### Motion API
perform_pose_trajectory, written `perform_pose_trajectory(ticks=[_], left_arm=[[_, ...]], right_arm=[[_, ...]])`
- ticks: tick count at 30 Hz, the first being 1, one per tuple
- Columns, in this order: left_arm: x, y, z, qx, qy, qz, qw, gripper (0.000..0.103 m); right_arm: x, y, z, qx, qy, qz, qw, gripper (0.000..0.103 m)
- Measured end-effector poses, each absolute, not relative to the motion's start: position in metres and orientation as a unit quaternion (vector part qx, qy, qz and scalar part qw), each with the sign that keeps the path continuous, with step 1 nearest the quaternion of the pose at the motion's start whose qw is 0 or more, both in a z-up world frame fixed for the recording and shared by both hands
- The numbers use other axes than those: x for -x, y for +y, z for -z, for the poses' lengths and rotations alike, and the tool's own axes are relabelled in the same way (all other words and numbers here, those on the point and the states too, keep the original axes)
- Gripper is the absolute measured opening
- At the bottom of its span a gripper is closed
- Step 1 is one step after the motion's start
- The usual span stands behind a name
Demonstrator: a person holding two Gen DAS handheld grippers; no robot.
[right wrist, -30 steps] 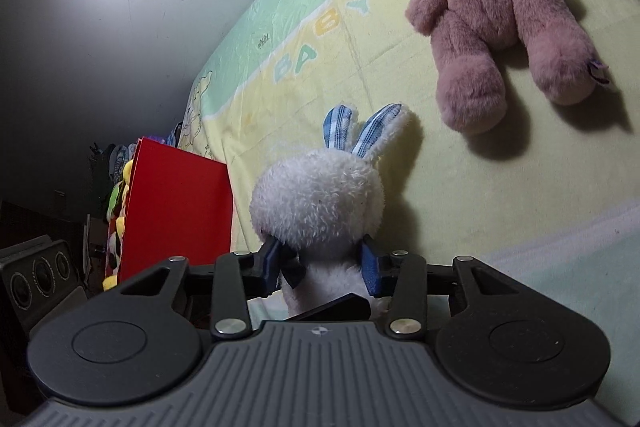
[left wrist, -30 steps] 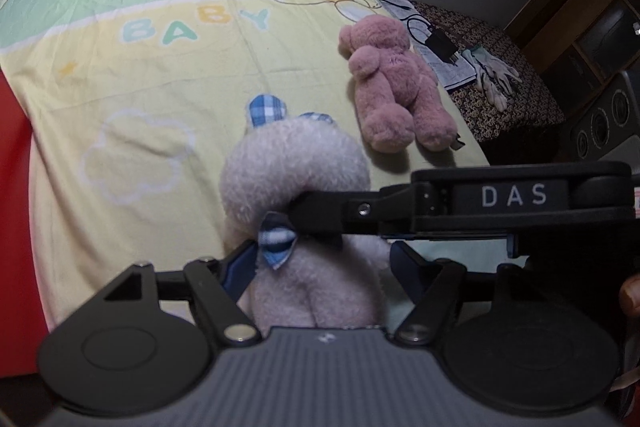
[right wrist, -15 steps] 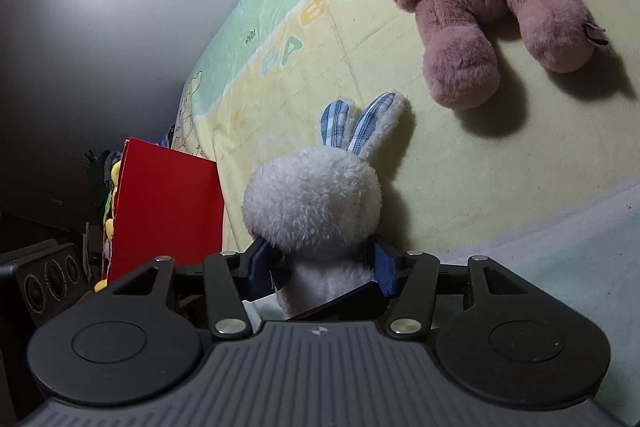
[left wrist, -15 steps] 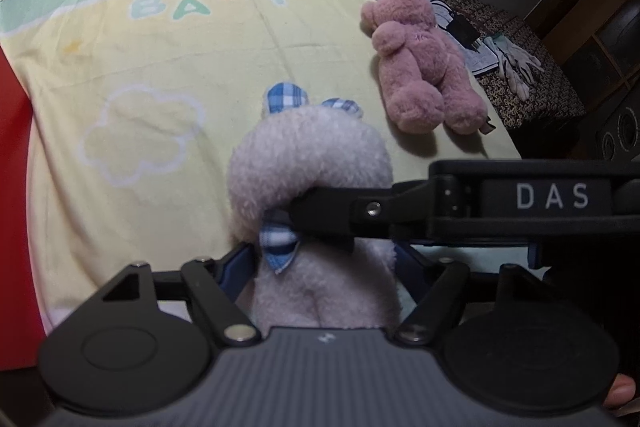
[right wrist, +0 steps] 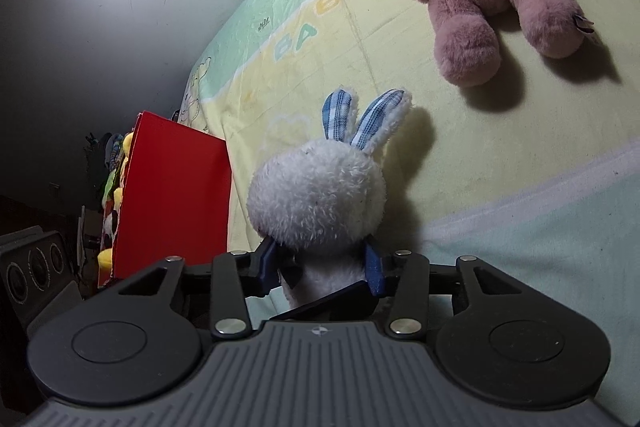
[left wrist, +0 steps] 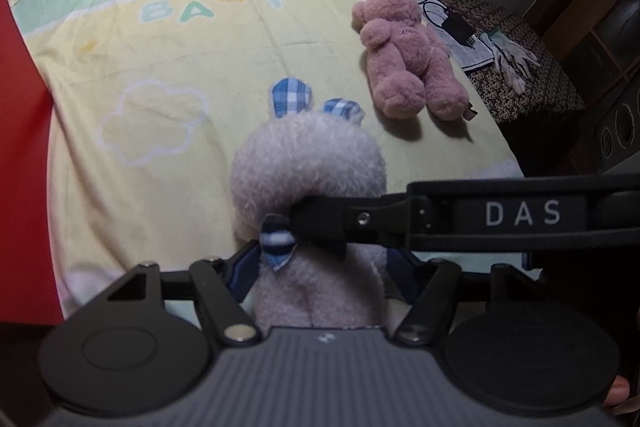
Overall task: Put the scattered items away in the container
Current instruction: 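Lift the white bear with the right gripper and carry it to the red box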
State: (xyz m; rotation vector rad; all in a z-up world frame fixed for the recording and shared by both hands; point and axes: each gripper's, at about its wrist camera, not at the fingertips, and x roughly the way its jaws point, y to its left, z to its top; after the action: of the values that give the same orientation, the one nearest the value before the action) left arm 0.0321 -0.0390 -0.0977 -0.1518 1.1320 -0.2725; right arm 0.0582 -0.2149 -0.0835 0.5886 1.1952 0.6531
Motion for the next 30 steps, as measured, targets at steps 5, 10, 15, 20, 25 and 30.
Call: perform_pose_trajectory(ticks=[5, 10, 15, 20, 25, 30], left_arm=[[-0.015, -0.033, 0.093, 0.078, 0.535, 0.119, 0.833, 0.068], [0.006, -0.023, 0.091, 0.083, 0.534, 0.1, 0.836, 0.068], [0.027, -0.004, 0.09, 0.09, 0.539, 0.085, 0.833, 0.068], [0.041, 0.012, 0.088, 0.09, 0.537, 0.086, 0.834, 0.069], [0.05, 0.035, 0.085, 0.087, 0.534, 0.099, 0.835, 0.069], [0.061, 0.062, 0.082, 0.084, 0.537, 0.115, 0.832, 0.069]], right_arm=[[-0.044, -0.211, 0.08, -0.261, 0.541, -0.311, 0.736, 0.046], [-0.03, -0.196, 0.08, -0.248, 0.541, -0.334, 0.731, 0.046], [-0.016, -0.178, 0.082, -0.239, 0.547, -0.353, 0.72, 0.046], [-0.005, -0.159, 0.077, -0.229, 0.545, -0.357, 0.723, 0.046], [0.009, -0.139, 0.073, -0.232, 0.542, -0.347, 0.729, 0.046], [0.027, -0.113, 0.068, -0.233, 0.539, -0.336, 0.737, 0.045]])
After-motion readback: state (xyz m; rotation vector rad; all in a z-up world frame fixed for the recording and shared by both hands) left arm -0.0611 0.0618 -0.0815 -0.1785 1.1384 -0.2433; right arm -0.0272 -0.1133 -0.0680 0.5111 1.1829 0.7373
